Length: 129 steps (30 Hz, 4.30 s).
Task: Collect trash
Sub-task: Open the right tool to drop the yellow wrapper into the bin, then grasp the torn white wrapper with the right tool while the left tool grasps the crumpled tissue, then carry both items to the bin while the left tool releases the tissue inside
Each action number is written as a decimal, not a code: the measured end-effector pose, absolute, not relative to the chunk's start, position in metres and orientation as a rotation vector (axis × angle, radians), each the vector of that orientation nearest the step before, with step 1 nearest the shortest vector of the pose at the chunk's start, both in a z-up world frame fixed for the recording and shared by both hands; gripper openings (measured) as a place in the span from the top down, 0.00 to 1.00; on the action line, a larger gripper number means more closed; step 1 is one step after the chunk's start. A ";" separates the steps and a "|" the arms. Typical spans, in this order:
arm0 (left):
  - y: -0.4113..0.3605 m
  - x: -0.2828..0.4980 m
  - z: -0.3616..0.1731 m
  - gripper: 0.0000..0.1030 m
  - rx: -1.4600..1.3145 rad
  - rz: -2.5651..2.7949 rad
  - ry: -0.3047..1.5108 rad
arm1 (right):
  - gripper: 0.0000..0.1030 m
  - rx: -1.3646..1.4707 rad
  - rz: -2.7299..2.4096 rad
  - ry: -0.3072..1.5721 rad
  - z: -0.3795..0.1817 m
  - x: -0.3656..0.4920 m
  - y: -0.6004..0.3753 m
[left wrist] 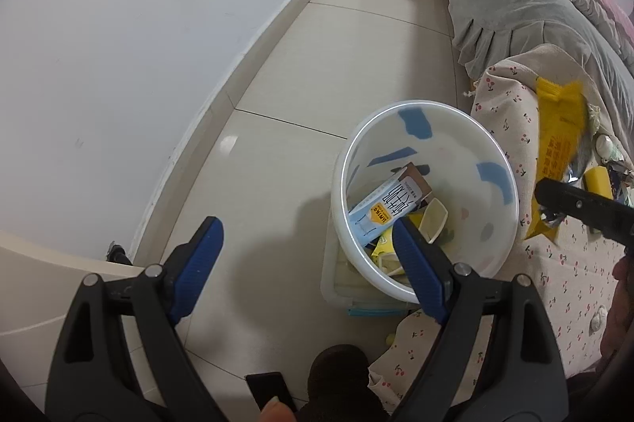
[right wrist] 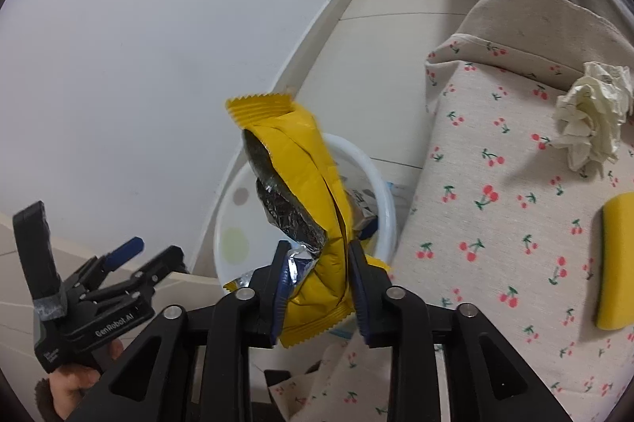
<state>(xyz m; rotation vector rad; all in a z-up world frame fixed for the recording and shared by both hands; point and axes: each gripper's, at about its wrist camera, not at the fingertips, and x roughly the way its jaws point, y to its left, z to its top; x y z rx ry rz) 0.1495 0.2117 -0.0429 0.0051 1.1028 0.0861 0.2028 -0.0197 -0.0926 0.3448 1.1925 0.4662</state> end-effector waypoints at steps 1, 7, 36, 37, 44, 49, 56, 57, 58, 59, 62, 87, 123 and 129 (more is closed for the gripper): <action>0.212 0.149 -0.043 0.16 0.005 0.087 1.103 | 0.47 0.357 0.468 1.192 -0.093 0.203 -0.021; 0.212 0.149 -0.043 0.15 0.000 0.082 1.104 | 0.33 0.386 0.449 1.165 -0.088 0.202 -0.031; 0.154 0.148 -0.037 0.15 -0.026 -0.066 1.126 | 0.32 0.289 0.187 1.091 -0.044 0.142 -0.178; 0.150 0.149 -0.037 0.15 -0.022 -0.072 1.125 | 0.32 0.296 0.173 1.090 -0.044 0.142 -0.185; 0.120 0.152 -0.031 0.15 0.005 -0.107 1.117 | 0.32 0.358 0.071 1.076 -0.043 0.138 -0.246; 0.097 0.156 -0.029 0.15 0.018 -0.123 1.110 | 0.32 0.393 0.009 1.066 -0.039 0.133 -0.280; 0.060 0.167 -0.028 0.15 0.029 -0.150 1.094 | 0.32 0.462 -0.055 1.057 -0.043 0.139 -0.320; 0.052 0.170 -0.028 0.15 0.032 -0.157 1.090 | 0.32 0.468 -0.060 1.056 -0.043 0.140 -0.323; 0.046 0.172 -0.027 0.15 0.034 -0.165 1.086 | 0.32 0.478 -0.067 1.053 -0.044 0.142 -0.327; 0.039 0.174 -0.027 0.15 0.037 -0.172 1.081 | 0.32 0.483 -0.070 1.052 -0.045 0.144 -0.328; 0.023 0.179 -0.027 0.15 0.050 -0.197 1.066 | 0.32 0.502 -0.075 1.055 -0.049 0.152 -0.333; -0.063 0.233 -0.047 0.26 -0.105 -0.438 1.008 | 0.32 0.466 -0.078 1.128 -0.083 0.197 -0.313; -0.046 0.189 -0.012 0.91 -0.096 -0.546 0.993 | 0.84 0.484 0.049 1.052 -0.041 0.156 -0.321; -0.022 0.180 -0.007 0.91 -0.112 -0.530 0.995 | 0.84 0.509 0.070 1.028 -0.021 0.144 -0.316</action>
